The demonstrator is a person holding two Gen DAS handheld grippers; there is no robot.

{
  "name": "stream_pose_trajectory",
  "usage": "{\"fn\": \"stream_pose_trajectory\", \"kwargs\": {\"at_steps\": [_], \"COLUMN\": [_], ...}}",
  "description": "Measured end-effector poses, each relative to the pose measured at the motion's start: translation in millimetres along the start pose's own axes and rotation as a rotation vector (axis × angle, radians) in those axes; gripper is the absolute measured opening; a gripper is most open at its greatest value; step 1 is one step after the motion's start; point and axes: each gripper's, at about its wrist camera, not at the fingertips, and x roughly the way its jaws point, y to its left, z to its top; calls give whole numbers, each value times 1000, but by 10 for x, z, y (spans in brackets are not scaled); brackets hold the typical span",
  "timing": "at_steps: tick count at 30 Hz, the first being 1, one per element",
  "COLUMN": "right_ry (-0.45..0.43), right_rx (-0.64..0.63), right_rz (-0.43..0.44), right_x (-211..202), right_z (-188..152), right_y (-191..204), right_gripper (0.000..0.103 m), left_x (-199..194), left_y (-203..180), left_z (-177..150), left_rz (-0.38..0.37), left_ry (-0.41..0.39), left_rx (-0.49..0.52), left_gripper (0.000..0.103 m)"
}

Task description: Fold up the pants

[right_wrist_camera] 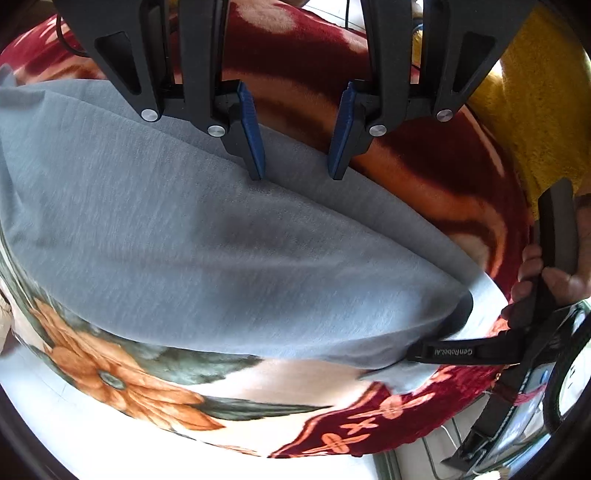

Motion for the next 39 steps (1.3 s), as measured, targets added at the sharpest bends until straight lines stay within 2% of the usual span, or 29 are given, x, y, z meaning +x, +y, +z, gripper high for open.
{"fn": "stream_pose_trajectory", "kwargs": {"at_steps": [4,6,9,18,25,27,34,35,37,38,39], "right_ry": [-12,-16,-21,-35,-59,-53,-67,-71,-81,-88,-90], "right_rx": [1,11,19,53,39,30,0,-2,-3,9,21], "right_rz": [-9,-4,-2,4,-82,-99,-151,-149,-143,-129,-114], "right_x": [6,7,20,-22,-130,-108,6,8,9,1,-3], "right_z": [18,24,29,7,-51,-52,-31,-30,-17,-8,2], "right_y": [-17,-28,-33,-86,-170,-189,-244,-247,-259,-283,-297], "right_gripper": [36,36,36,36,37,42,42,42,42,35,22], "left_x": [15,-5,-36,-52,-207,-194,-83,-74,-61,-58,-68], "left_y": [395,592,838,1016,1150,1199,1303,1310,1330,1340,1356], "left_z": [28,1,-77,-178,-162,-178,-254,-258,-256,-254,-254], "left_rz": [59,76,58,-59,-62,-73,-91,-97,-112,-123,-131], "left_ry": [8,9,20,35,1,11,41,42,43,44,40], "left_rx": [-126,-177,-247,-348,-372,-385,-424,-429,-435,-439,-446], "left_gripper": [50,50,50,48,48,48,47,43,14,11,9]}}
